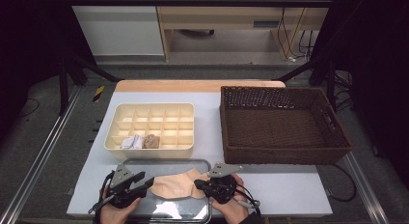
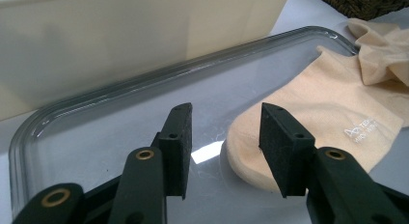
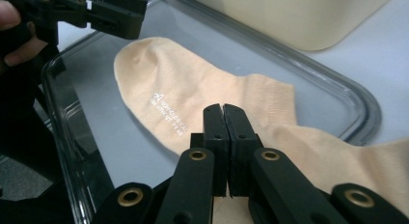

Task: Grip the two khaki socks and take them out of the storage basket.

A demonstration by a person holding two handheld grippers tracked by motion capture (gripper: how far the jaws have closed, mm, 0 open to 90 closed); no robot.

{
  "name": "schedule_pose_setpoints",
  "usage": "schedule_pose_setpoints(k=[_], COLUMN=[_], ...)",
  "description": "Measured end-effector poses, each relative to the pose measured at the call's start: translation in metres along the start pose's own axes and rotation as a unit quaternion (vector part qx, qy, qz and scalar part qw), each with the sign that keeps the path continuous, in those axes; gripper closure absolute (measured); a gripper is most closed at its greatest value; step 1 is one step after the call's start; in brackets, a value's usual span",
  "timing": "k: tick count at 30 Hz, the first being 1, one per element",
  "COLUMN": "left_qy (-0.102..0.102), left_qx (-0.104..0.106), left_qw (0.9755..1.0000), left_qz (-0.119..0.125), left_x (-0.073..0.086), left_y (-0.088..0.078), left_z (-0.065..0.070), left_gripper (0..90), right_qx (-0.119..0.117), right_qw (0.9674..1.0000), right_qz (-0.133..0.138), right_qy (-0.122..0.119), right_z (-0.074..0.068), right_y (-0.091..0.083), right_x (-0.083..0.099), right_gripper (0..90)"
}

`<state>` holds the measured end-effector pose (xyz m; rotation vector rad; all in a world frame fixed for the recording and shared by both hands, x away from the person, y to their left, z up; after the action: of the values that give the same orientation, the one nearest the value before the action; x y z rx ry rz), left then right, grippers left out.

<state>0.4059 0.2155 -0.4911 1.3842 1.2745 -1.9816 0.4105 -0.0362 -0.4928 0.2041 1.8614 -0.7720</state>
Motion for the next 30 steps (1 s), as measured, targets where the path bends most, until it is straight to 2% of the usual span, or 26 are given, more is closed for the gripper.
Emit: schedule_pose_setpoints(k=[6, 11, 14, 18, 21, 24, 27, 30], left_qy=[-0.001, -0.001, -0.001, -0.002, -0.001, 0.0, 0.001, 0.002], left_qx=[0.002, 0.003, 0.002, 0.002, 0.002, 0.002, 0.003, 0.004], left_qw=[1.0, 1.0, 1.0, 1.0, 1.0, 1.0, 0.9999, 0.9999], left_qz=[-0.001, -0.004, -0.004, -0.006, -0.008, -0.01, -0.01, -0.012], left_x=[0.0, 0.001, 0.002, 0.002, 0.003, 0.003, 0.003, 0.003], left_y=[0.0, 0.001, 0.001, 0.001, 0.002, 0.002, 0.002, 0.003], left_z=[0.0, 0.0, 0.0, -0.001, -0.001, -0.001, 0.0, 0.0], left_gripper=[55.0, 55.1, 55.3, 55.4, 55.5, 55.6, 55.6, 55.8], right_qx=[0.011, 0.061, 0.097, 0.146, 0.174, 0.195, 0.204, 0.207], right_qw=[0.9998, 0.9971, 0.9938, 0.9876, 0.983, 0.9787, 0.9771, 0.9775], right_qz=[0.014, 0.044, 0.054, 0.045, 0.031, 0.009, 0.011, 0.034], right_qy=[0.002, 0.007, 0.009, 0.033, 0.05, 0.063, 0.058, 0.024], right_z=[0.008, 0.031, 0.047, 0.073, 0.091, 0.107, 0.11, 0.1], right_y=[-0.009, -0.037, -0.059, -0.089, -0.098, -0.099, -0.099, -0.101], right_x=[-0.006, -0.017, -0.016, 0.005, 0.02, 0.032, 0.031, 0.016], right_gripper=[89.6, 89.6, 89.6, 89.6, 89.6, 88.8, 84.2, 81.0])
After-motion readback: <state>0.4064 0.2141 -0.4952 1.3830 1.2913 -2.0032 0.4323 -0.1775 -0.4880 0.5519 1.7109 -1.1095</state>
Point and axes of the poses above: each handheld gripper's, and its own axes: y roughly forward along the jaws, x roughly out of its underside, z roughly to its right, the point moved 5 cm from there along y, roughly forward along the jaws, and after that the axes turned 10 degrees about z, right-handed, at the moved point
